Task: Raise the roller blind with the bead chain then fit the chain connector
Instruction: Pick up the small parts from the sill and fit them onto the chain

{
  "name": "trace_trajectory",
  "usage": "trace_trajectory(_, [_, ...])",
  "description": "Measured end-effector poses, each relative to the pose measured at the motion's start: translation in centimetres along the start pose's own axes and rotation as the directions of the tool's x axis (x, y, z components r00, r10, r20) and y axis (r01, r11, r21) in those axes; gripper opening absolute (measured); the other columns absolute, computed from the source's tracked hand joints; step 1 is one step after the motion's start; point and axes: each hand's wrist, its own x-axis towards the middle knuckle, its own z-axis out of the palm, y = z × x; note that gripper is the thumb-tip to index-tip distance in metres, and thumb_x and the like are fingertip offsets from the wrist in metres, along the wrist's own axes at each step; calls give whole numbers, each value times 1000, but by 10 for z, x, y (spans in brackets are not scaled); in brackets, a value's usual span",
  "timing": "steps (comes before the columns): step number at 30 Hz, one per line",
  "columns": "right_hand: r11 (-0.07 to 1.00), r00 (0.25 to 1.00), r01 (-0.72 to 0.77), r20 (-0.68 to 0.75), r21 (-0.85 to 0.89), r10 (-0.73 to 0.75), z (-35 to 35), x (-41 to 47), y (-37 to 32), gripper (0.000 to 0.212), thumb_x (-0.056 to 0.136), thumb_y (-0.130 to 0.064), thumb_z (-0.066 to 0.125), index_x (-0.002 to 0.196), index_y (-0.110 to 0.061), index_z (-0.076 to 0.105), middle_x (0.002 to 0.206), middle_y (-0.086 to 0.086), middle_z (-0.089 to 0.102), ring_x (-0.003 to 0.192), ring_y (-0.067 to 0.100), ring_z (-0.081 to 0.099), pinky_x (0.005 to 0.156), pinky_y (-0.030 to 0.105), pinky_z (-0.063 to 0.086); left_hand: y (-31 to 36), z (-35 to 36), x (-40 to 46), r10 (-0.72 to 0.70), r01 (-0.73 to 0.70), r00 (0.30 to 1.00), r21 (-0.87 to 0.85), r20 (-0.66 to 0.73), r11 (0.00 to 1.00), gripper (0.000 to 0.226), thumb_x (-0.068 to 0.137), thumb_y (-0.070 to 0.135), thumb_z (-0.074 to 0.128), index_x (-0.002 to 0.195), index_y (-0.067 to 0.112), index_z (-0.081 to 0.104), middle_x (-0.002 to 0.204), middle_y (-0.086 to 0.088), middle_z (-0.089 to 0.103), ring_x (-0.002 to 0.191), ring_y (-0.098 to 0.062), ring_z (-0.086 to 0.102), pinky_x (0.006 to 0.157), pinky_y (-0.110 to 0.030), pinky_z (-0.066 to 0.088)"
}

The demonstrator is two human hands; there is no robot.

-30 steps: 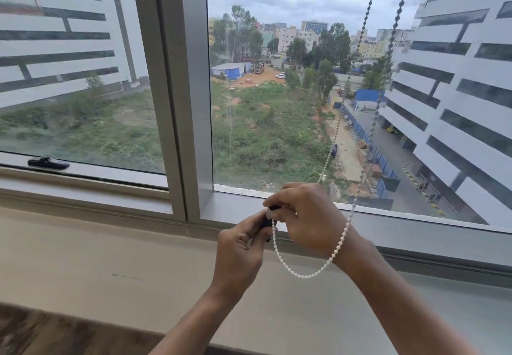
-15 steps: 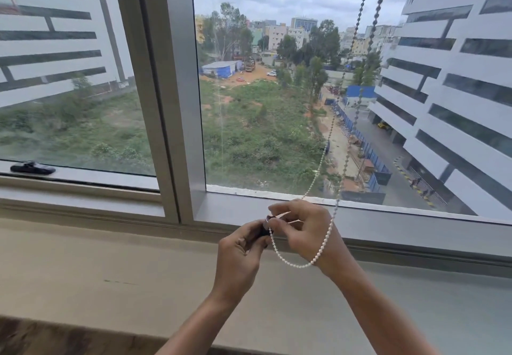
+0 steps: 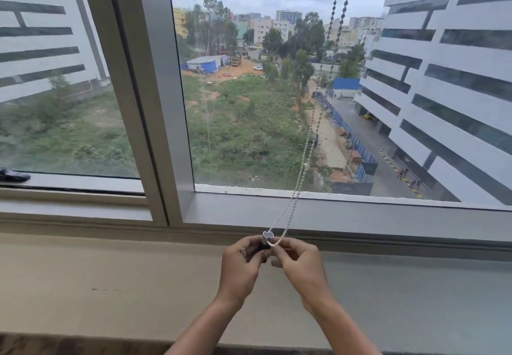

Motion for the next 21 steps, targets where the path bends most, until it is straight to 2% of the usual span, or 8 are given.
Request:
trace_trajectory(3, [1000,999,-21,-44,-13,20,-1,2,10,27,96,0,73,98,-23,87,94,-1,86,88,23,82,82,44,68,-12,3,4,-39,38,999,33,10,999,33,92,-18,74,104,11,82,95,-4,88,84,-10,82,80,-23,63])
trace_trajectory(7, [997,994,-63,-91,-40,59,-3,5,21,19,95,-2,75,103,-15,86,90,3,85,88,31,81,84,51,67,-28,10,11,-79,77,997,71,23,995,25,92,-13,77,104,9,81,95,-6,88,87,-16,84,81,-24,64])
trace_trajectory(10, [996,991,-76,-111,-51,70,-3,8,27,17,94,-3,77,103,-13,86,90,3,85,87,26,81,84,51,66,-39,15,16,-105,100,994,94,42,991,25,94,-15,75,106,6,80,95,-7,88,91,-20,85,83,-27,65])
trace_trajectory(13, [994,987,-95,-135,-47,88,-4,11,33,16,93,-2,78,102,-13,86,88,3,85,86,24,81,84,50,66,-48,18,20,-114,107,992,119,60,987,27,94,-14,74,107,8,80,94,-7,88,93,-25,85,84,-29,66])
trace_trajectory(21, [995,980,-86,-184,-48,75,-2,29,46,20,94,-6,78,104,-21,87,94,-6,85,92,14,80,87,46,66,-60,26,41,-103,92,991,124,89,988,34,96,-15,71,120,7,80,110,-6,87,108,-20,83,98,-35,65])
